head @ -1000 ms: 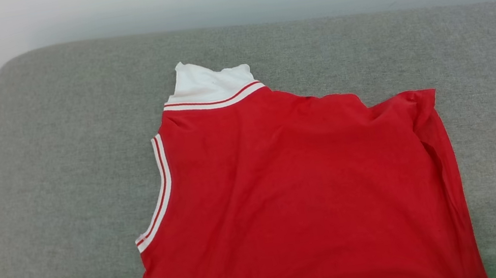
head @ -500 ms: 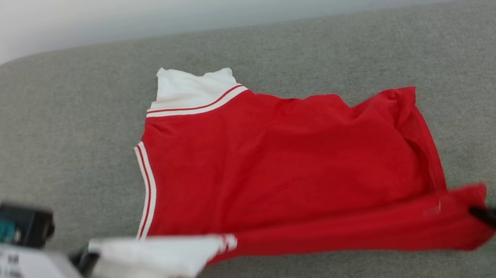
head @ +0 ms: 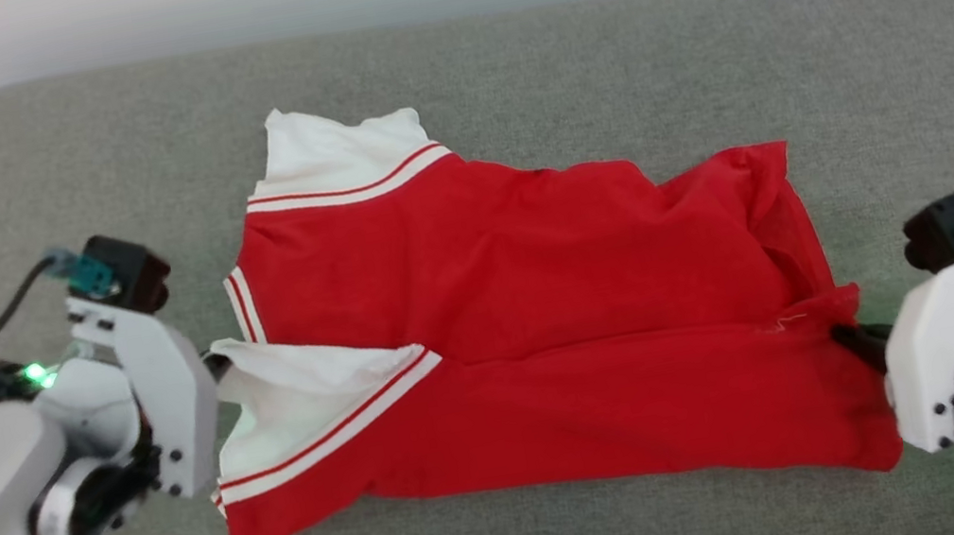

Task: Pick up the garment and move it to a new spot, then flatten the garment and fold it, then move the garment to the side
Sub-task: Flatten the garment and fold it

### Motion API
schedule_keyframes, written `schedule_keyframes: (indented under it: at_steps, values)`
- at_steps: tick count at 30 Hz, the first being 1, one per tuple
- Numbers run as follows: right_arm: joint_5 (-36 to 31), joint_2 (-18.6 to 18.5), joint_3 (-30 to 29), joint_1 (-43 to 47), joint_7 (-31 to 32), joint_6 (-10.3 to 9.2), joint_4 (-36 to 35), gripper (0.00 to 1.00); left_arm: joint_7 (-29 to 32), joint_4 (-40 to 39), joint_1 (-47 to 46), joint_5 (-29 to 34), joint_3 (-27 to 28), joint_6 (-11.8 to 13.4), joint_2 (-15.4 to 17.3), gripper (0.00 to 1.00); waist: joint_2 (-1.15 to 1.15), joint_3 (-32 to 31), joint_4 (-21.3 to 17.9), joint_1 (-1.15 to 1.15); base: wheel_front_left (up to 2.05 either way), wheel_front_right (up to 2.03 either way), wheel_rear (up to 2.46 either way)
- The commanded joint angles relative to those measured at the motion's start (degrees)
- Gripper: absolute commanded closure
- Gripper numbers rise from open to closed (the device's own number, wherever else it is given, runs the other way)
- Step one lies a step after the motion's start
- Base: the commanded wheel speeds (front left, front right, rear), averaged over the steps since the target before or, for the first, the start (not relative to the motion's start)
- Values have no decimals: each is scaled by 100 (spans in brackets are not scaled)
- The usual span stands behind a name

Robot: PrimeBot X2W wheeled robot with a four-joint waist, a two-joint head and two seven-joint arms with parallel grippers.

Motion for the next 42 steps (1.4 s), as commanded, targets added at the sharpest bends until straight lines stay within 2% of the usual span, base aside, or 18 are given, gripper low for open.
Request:
schedule_keyframes:
  at_steps: [1,5,11,12,13,14,15,16,17,18,19,20,24,30,34,42]
  values:
    - [-1,38,75,-126,-87,-9,133,100,27,218,-88,-3,-36,-99,-130,100,0,43,-22,0,0,0,0]
    - [59,104,290,-410,-185,-9,561,100,150,1026,-212,-21,-161,-384,-572,100,0,116,-43,0,0,0,0]
    - [98,119,547,-696,-216,-9,1016,100,302,2012,-277,-105,-278,-722,-1056,100,0,166,-88,0,0,0,0]
    - [114,124,587,-736,-233,-9,1064,100,306,2153,-291,-110,-293,-760,-1120,96,0,166,-95,0,0,0,0]
    - [141,131,618,-769,-247,-9,1117,100,314,2290,-310,-119,-305,-800,-1178,87,0,163,-101,0,0,0,0]
    - [162,129,654,-798,-261,-9,1149,96,302,2403,-317,-162,-290,-829,-1240,70,0,156,-105,0,0,0,0]
    - [173,115,698,-839,-296,-9,1159,77,275,2506,-330,-190,-262,-845,-1294,38,0,146,-106,0,0,0,0]
    - [165,91,731,-872,-334,-9,1166,64,256,2591,-357,-200,-243,-872,-1332,0,0,130,-105,0,0,0,0]
    - [180,60,751,-877,-361,-9,1166,46,244,2646,-377,-213,-238,-890,-1356,0,0,111,-99,0,0,0,0]
    - [202,30,762,-875,-397,-9,1169,18,228,2692,-399,-209,-234,-922,-1363,0,0,86,-92,0,0,0,0]
    - [202,30,762,-875,-397,-9,1169,18,228,2692,-399,-209,-234,-922,-1363,0,0,86,-92,0,0,0,0]
    - [223,0,761,-871,-427,-9,1154,0,237,2731,-411,-226,-226,-928,-1369,0,0,64,-80,0,0,0,0]
    - [297,-90,656,-744,-583,-9,1044,0,276,2685,-486,-242,-206,-951,-1305,0,0,-61,-10,0,0,0,0]
    - [226,-148,309,-439,-974,-9,693,0,531,2262,-324,-383,-183,-702,-1097,0,0,-298,106,0,0,0,0]
    - [16,-78,-14,-163,-1388,-9,347,0,774,1734,-147,-564,-155,-426,-904,0,0,-443,151,0,0,0,0]
    - [-652,355,-840,448,-2345,-9,-345,0,1385,602,408,-1048,-191,348,-447,0,0,-663,128,0,0,0,0]
